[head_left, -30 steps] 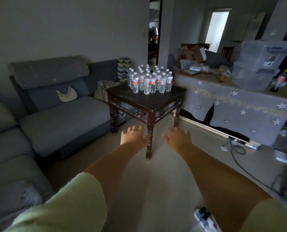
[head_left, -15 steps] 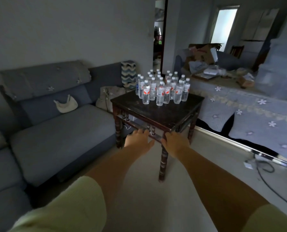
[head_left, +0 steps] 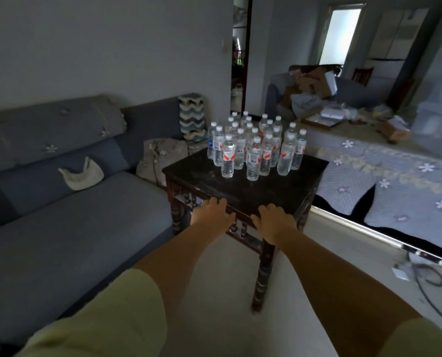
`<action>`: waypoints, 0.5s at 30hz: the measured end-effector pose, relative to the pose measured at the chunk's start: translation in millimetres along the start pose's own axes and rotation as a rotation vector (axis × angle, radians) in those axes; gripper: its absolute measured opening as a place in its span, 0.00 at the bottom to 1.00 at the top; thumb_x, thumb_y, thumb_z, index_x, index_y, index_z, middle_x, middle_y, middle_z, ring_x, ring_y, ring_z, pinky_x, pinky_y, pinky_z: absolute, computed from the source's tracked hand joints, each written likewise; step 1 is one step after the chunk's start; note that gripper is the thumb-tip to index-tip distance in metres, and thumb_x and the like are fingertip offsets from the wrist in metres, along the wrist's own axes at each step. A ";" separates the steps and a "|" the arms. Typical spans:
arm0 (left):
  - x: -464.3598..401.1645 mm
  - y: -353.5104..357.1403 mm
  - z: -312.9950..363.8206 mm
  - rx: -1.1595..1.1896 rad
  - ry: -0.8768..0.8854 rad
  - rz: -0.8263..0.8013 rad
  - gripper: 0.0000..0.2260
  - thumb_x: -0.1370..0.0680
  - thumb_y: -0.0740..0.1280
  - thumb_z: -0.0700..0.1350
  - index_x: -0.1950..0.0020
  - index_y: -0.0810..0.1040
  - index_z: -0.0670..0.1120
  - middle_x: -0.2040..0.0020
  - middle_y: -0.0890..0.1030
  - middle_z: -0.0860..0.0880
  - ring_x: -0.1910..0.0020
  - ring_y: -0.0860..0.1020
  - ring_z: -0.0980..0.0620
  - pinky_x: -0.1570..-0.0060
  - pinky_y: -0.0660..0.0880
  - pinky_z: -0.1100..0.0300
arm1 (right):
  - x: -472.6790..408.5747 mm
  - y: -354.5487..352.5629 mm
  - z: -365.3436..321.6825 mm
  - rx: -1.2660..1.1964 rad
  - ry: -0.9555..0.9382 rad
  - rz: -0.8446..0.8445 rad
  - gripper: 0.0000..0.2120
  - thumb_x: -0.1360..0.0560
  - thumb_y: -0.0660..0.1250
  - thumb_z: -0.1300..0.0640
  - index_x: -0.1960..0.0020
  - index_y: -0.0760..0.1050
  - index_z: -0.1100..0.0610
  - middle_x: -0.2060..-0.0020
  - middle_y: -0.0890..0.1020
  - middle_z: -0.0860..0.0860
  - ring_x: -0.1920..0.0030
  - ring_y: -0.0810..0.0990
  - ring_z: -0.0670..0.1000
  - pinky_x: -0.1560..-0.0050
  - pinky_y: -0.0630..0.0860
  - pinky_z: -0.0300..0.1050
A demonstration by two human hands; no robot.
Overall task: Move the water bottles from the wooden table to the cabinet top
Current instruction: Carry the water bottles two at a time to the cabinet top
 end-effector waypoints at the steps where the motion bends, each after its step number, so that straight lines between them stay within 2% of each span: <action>1: -18.5 -0.5 -3.1 -0.010 -0.003 0.003 0.22 0.21 0.56 0.59 0.32 0.66 0.48 0.35 0.71 0.44 0.35 0.70 0.42 0.43 0.72 0.46 | -19.1 0.1 -0.1 -0.002 0.001 -0.004 0.22 0.18 0.49 0.42 0.34 0.67 0.54 0.37 0.72 0.56 0.37 0.72 0.58 0.40 0.71 0.56; 9: -183.7 9.6 -33.5 -0.033 -0.023 -0.051 0.26 0.21 0.56 0.61 0.28 0.61 0.48 0.32 0.68 0.44 0.34 0.67 0.42 0.43 0.71 0.45 | -191.6 5.6 16.8 -0.021 -0.040 -0.060 0.23 0.19 0.49 0.42 0.32 0.67 0.54 0.36 0.72 0.56 0.37 0.72 0.57 0.41 0.72 0.55; 15: -276.0 34.1 -53.4 -0.004 -0.029 -0.098 0.28 0.21 0.57 0.61 0.27 0.60 0.48 0.31 0.67 0.44 0.33 0.67 0.43 0.42 0.70 0.47 | -287.2 15.2 24.4 -0.030 0.033 -0.087 0.24 0.19 0.50 0.42 0.31 0.67 0.55 0.36 0.72 0.56 0.37 0.72 0.57 0.43 0.72 0.53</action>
Point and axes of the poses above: each hand's wrist, its own x-axis away from the middle knuckle, its own y-axis out of the palm, z = x × y, the point moved 1 cm from there along -x, towards the middle knuckle
